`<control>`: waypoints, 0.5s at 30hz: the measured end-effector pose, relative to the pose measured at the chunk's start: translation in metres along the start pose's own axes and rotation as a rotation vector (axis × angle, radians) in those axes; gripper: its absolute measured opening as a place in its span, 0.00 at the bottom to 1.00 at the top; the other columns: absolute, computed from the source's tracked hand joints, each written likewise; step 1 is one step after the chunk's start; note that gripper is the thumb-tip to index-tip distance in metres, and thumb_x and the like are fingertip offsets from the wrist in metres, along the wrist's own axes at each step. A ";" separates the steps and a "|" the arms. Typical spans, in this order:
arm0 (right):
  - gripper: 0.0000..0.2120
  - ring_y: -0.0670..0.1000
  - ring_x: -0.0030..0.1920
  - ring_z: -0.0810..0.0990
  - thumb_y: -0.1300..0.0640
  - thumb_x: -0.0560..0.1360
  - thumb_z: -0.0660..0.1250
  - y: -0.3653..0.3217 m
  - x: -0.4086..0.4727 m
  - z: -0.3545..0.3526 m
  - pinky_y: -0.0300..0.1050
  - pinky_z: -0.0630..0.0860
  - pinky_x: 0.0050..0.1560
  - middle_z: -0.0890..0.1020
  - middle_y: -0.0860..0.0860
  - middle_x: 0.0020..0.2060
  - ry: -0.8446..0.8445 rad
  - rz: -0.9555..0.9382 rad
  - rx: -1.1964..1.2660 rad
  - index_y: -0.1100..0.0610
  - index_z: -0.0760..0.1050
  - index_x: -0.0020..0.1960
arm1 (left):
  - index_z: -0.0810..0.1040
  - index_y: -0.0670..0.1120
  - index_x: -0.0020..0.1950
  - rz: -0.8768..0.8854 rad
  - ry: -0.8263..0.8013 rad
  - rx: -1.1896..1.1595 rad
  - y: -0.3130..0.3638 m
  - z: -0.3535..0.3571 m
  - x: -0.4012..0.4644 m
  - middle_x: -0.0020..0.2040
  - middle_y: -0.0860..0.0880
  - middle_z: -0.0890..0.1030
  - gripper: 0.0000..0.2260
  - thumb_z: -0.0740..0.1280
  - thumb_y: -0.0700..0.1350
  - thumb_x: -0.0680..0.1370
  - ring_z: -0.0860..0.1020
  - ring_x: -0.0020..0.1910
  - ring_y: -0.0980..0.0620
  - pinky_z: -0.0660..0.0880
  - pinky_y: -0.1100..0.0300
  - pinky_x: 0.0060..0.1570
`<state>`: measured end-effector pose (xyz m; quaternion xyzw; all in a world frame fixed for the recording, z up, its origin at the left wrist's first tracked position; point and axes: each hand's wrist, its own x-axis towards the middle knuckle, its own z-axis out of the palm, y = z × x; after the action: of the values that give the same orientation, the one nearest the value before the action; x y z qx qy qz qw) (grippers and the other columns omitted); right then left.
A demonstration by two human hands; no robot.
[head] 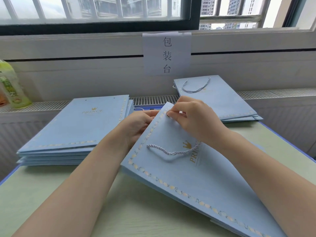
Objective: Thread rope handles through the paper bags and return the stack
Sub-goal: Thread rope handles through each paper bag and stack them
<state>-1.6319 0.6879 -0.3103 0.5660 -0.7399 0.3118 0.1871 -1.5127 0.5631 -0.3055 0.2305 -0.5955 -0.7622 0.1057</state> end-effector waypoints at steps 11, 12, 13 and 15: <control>0.03 0.37 0.32 0.71 0.58 0.74 0.69 0.002 0.002 -0.002 0.28 0.67 0.36 0.73 0.41 0.32 -0.107 0.136 0.362 0.52 0.76 0.44 | 0.80 0.38 0.50 0.101 0.194 0.472 0.008 0.010 0.005 0.41 0.45 0.82 0.08 0.61 0.35 0.78 0.76 0.32 0.54 0.73 0.62 0.34; 0.03 0.37 0.32 0.71 0.58 0.74 0.69 0.003 0.002 -0.002 0.28 0.67 0.37 0.73 0.41 0.32 -0.121 0.148 0.376 0.52 0.76 0.44 | 0.80 0.38 0.49 0.128 0.218 0.517 0.008 0.011 0.005 0.44 0.44 0.81 0.08 0.61 0.36 0.78 0.74 0.35 0.53 0.71 0.61 0.38; 0.02 0.37 0.32 0.71 0.58 0.74 0.69 0.004 0.002 -0.003 0.29 0.67 0.37 0.74 0.41 0.32 -0.134 0.158 0.385 0.52 0.77 0.44 | 0.80 0.40 0.44 0.152 0.225 0.548 0.008 0.012 0.003 0.42 0.46 0.80 0.08 0.61 0.37 0.78 0.73 0.37 0.53 0.69 0.60 0.40; 0.02 0.37 0.32 0.72 0.58 0.74 0.69 0.006 0.002 -0.001 0.29 0.67 0.37 0.75 0.42 0.33 -0.144 0.172 0.387 0.52 0.77 0.44 | 0.80 0.38 0.43 0.169 0.213 0.600 0.007 0.014 0.001 0.42 0.49 0.79 0.09 0.62 0.38 0.79 0.72 0.42 0.52 0.68 0.59 0.43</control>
<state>-1.6380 0.6880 -0.3094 0.5468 -0.7233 0.4217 -0.0055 -1.5210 0.5727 -0.2966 0.2797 -0.7960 -0.5131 0.1575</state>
